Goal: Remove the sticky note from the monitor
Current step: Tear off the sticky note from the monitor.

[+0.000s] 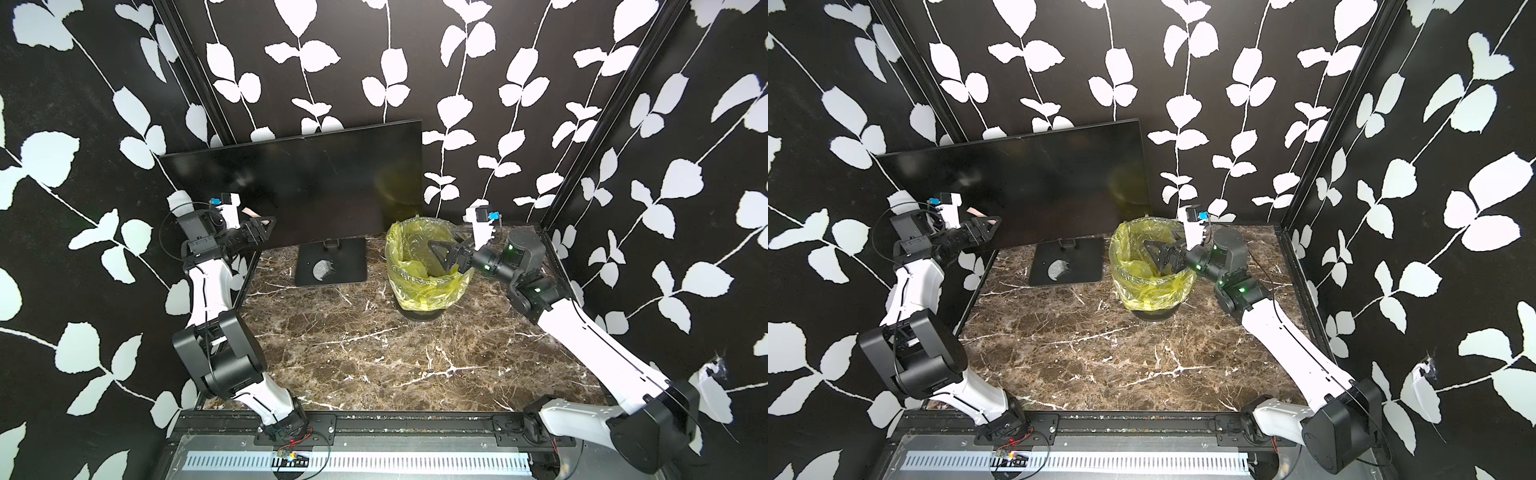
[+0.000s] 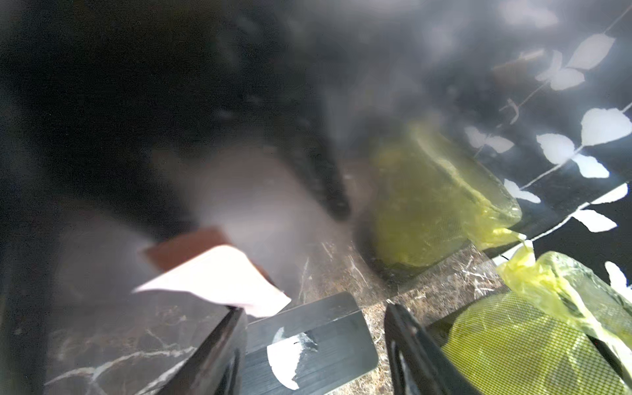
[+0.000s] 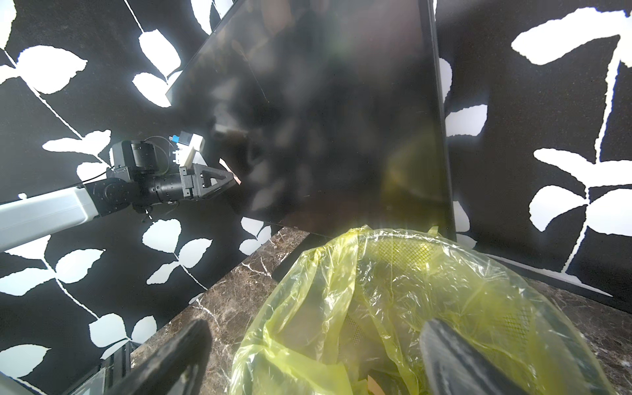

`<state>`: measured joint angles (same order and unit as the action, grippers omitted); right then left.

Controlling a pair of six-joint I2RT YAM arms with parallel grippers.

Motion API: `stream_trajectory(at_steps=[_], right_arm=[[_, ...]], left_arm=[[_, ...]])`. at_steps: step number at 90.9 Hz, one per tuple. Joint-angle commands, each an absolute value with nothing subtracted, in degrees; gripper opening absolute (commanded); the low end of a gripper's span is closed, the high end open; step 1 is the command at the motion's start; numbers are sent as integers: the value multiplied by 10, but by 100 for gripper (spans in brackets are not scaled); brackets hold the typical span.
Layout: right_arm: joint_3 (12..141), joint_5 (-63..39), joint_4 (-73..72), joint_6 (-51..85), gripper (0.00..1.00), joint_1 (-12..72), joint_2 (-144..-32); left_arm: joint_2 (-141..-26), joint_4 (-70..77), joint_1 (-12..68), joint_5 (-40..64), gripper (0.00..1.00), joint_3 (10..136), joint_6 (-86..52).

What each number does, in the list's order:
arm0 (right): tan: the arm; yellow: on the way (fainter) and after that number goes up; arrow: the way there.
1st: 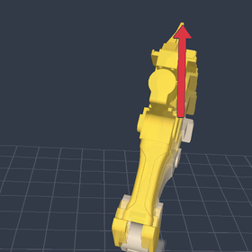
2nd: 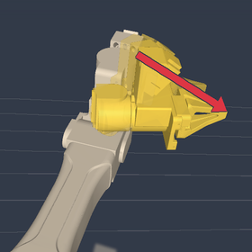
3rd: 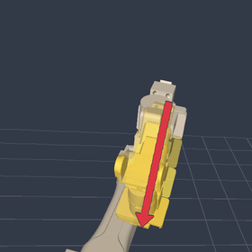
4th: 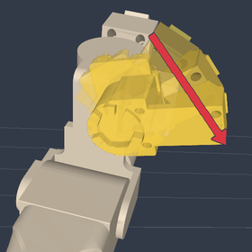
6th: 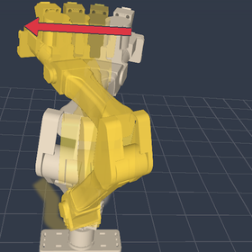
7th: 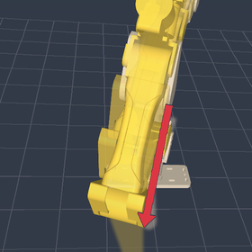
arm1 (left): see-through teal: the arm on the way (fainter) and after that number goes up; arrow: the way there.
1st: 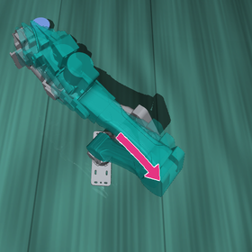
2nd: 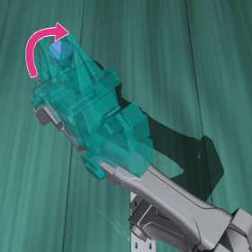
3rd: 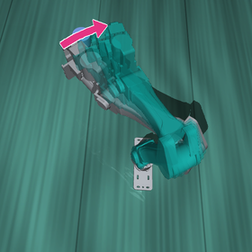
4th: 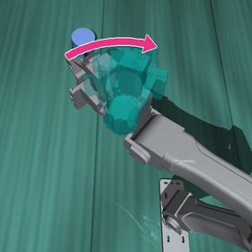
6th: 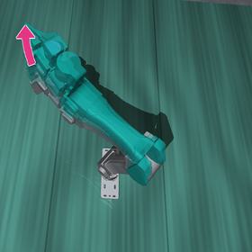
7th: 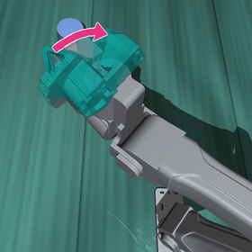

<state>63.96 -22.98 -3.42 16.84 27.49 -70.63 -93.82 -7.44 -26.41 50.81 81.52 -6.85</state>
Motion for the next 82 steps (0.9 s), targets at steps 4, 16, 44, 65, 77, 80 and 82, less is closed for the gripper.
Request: stream_trajectory(at_steps=[4, 16, 44, 65, 77, 80, 82], right_arm=[[656, -233, -51, 171, 97, 277, -707], [656, -233, -51, 172, 97, 277, -706], [659, -232, -48, 171, 97, 277, -707], [659, -234, -49, 172, 97, 277, -709], [661, -232, -47, 171, 97, 277, -708], [662, -231, -48, 171, 97, 278, -708], [662, -232, -48, 171, 97, 277, -709]], left_arm=[[-929, -71, -253, 503, 63, 837, -43], [-932, -81, -262, 444, 59, 850, -70], [-907, -72, -263, 330, 55, 825, -100], [-926, -47, -263, 338, 37, 847, -132], [-931, -57, -262, 332, 34, 856, -125], [-933, -62, -263, 331, 34, 860, -123], [-935, -66, -262, 332, 34, 866, -122]])
